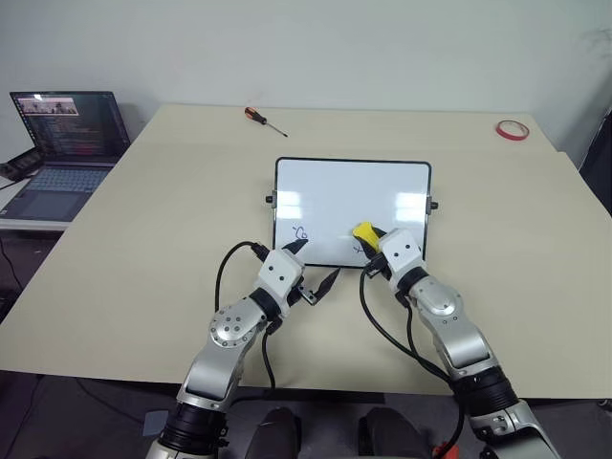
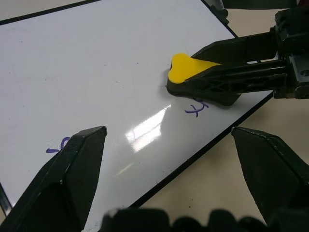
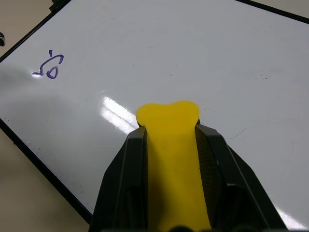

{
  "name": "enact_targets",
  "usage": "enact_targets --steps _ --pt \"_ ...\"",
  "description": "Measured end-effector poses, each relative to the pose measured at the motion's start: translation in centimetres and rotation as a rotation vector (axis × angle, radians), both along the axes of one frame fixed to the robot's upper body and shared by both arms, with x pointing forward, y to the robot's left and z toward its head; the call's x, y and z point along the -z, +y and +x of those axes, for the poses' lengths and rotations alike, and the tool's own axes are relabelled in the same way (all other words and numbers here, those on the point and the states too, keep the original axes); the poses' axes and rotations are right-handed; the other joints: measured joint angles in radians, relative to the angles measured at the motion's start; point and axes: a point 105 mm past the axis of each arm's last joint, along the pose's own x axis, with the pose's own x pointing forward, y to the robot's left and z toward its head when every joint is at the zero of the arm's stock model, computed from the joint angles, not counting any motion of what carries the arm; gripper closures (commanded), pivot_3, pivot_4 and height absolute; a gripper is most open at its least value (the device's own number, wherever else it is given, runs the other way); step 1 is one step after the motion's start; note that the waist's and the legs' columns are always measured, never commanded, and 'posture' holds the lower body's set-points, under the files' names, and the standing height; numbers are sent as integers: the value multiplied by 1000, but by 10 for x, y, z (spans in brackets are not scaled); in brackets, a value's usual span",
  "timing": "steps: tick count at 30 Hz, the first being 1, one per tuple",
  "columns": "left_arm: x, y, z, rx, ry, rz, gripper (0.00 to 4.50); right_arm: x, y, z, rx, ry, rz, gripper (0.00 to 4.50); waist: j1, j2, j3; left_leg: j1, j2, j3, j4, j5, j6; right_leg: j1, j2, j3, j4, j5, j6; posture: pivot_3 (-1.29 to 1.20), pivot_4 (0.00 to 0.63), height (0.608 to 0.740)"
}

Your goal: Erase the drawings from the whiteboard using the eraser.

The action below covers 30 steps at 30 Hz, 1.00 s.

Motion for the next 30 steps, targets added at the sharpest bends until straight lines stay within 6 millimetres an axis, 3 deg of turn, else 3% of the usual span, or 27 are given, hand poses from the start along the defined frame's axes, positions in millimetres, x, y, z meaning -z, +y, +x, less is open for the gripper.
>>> enact_targets --steps 9,24,30 --pt "-6 2 4 -3 -20 6 0 26 -3 -26 -87 88 -100 3414 -3 0 0 1 0 1 -1 0 0 0 0 0 -1 0 0 0 150 740" --pt "-9 -1 6 4 -27 -1 0 -3 12 2 -43 -11 -46 3414 -4 -1 1 0 1 1 -1 0 0 -1 0 0 -1 0 0 0 150 740" --pt "-8 -1 6 5 -25 0 0 -5 15 4 -49 -31 -67 3414 -4 -1 1 0 1 1 -2 0 0 -2 0 1 -1 0 0 0 150 740"
